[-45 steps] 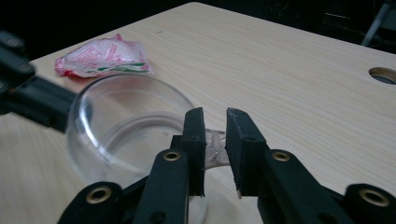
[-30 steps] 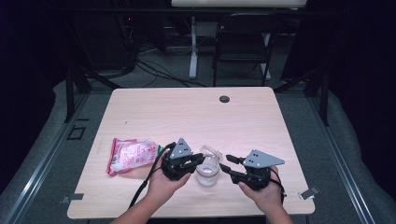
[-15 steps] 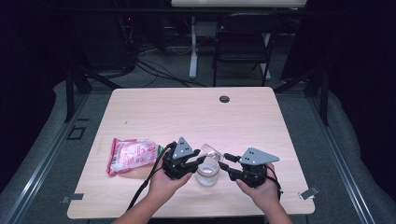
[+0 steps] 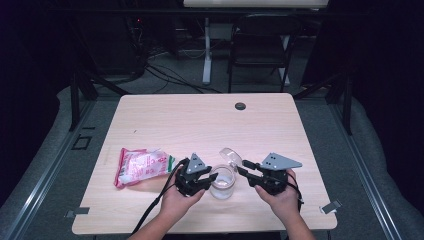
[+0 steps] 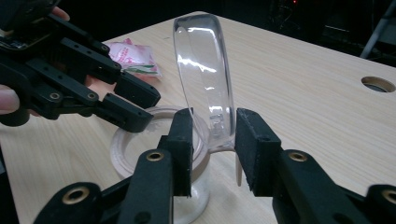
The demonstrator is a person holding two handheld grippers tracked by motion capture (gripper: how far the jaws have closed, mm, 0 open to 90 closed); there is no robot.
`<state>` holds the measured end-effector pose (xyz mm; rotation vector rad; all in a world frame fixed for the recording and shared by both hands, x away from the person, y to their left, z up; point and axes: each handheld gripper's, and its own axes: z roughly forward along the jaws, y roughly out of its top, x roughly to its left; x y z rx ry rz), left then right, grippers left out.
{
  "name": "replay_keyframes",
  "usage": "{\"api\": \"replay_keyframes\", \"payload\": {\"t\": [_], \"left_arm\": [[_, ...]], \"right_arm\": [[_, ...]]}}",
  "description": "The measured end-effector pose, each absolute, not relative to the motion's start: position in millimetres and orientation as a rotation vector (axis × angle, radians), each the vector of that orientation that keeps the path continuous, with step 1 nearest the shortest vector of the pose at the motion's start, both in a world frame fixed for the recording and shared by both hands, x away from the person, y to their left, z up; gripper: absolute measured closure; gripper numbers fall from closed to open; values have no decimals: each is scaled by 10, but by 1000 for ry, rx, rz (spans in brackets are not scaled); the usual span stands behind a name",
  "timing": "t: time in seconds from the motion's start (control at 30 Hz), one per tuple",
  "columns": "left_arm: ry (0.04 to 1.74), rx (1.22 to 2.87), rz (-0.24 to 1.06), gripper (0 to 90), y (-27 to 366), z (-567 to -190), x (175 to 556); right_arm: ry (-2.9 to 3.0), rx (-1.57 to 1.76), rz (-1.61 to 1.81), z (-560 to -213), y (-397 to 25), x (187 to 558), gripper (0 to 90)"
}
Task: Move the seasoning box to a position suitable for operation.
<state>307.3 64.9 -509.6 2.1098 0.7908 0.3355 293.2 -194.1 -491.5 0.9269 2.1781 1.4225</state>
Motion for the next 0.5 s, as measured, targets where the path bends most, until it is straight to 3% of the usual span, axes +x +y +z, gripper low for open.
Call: {"api": "replay_keyframes", "payload": {"t": [0.5], "left_arm": [[777,2107,354,684,648,-5103,3078]], "right_arm": [[2138,1082,1478,-4995,-2047,3052,717]]}}
